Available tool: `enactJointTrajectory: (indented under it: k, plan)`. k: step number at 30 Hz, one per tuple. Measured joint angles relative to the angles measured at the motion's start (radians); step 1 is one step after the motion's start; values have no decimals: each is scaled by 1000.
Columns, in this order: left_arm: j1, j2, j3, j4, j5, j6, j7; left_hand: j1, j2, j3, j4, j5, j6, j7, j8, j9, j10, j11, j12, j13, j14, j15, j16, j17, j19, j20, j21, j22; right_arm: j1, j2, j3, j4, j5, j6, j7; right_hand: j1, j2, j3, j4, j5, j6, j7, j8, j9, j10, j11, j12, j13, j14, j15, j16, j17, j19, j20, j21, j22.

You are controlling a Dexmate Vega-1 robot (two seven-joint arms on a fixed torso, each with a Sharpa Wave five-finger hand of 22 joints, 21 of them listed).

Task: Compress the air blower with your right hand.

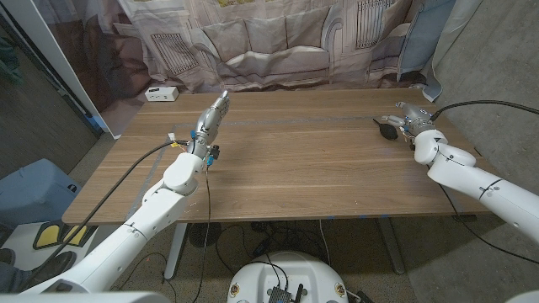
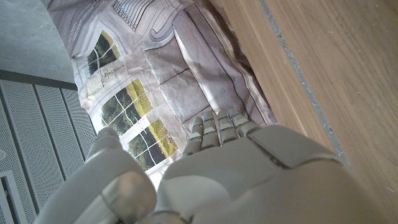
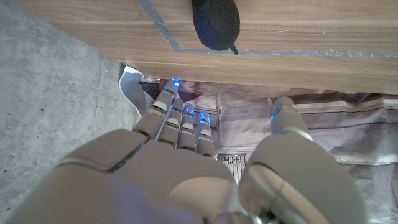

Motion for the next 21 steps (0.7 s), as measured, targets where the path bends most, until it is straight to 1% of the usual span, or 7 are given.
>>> enactJointTrajectory:
  k: [2, 5, 7, 14, 17, 19, 21]
  plan:
    - [0, 0, 0, 0, 0, 1, 1, 6, 6, 0, 0, 0, 0, 0, 0, 0, 0, 0, 0, 0, 0, 0, 0, 0, 0, 0, 0, 0, 6, 0, -5, -1, 0, 0, 0, 0, 0, -3, 3, 0, 26, -5, 10, 4, 24, -6, 8, 3, 2, -1, 0, 1, 3, 3, 0, 0]
    - [4, 2, -1, -5, 0, 2, 2, 6, 6, 0, 0, 0, 8, 1, 0, 0, 0, 0, 0, 0, 0, 0, 0, 0, 0, 0, 0, 0, 15, 2, -13, -3, -7, -30, 17, 5, -5, -4, 4, 0, 47, -20, 18, 7, 42, -13, 16, 5, 11, 1, 5, 5, 3, 3, 0, 0]
    - [6, 3, -3, -8, 1, 3, 3, 6, 6, 0, 0, 0, 8, 1, 0, 0, 0, 0, 0, 0, 0, 0, -1, 0, 0, 0, 0, 0, 22, 4, -20, -4, -11, -51, 28, 5, -5, -4, 4, 0, 58, -23, 18, 9, 49, -12, 16, 9, 27, -6, 13, 6, 6, 6, -6, 0]
    - [10, 3, -5, -12, 1, 5, 5, 6, 6, 4, -4, 0, 8, 0, 0, 0, 0, 0, 0, 0, 0, 0, -4, 0, -3, 3, -6, 0, 39, 11, -35, -6, -16, -85, 47, 5, -5, -8, 15, 0, 59, -22, 19, 18, 61, -21, 16, 19, 158, -35, 79, 36, 68, 22, -5, 0]
    - [10, 3, -5, -13, 1, 5, 6, 6, 6, 4, -4, 0, 7, 0, 0, 0, 0, 0, 0, 0, 0, 0, -4, 0, -3, 3, -6, 0, 45, 13, -41, -7, -16, -93, 51, 5, -5, -8, 15, 0, 58, -22, 18, 18, 62, -22, 16, 19, 175, -42, 85, 42, 80, 19, 0, 0]
    - [11, 3, -5, -13, 1, 5, 6, 6, 6, 4, -4, 0, 11, 4, 0, 0, 0, 0, 0, 0, 0, 0, -4, 0, -3, 3, -6, 0, 49, 15, -44, -7, -16, -106, 58, 9, -1, -8, 15, 0, 55, -26, 18, 18, 62, -22, 16, 24, 175, -42, 91, 45, 86, 25, 0, 0]
    - [12, 3, -5, -13, 1, 5, 6, 6, 6, 4, -4, 0, 11, 3, 0, 0, 2, -2, 0, 0, 0, 0, -4, 0, -3, 3, -6, 0, 54, 16, -49, -7, -17, -122, 64, 9, -1, -8, 15, 0, 55, -26, 18, 18, 62, -22, 16, 24, 183, -41, 96, 47, 95, 19, 0, 0]
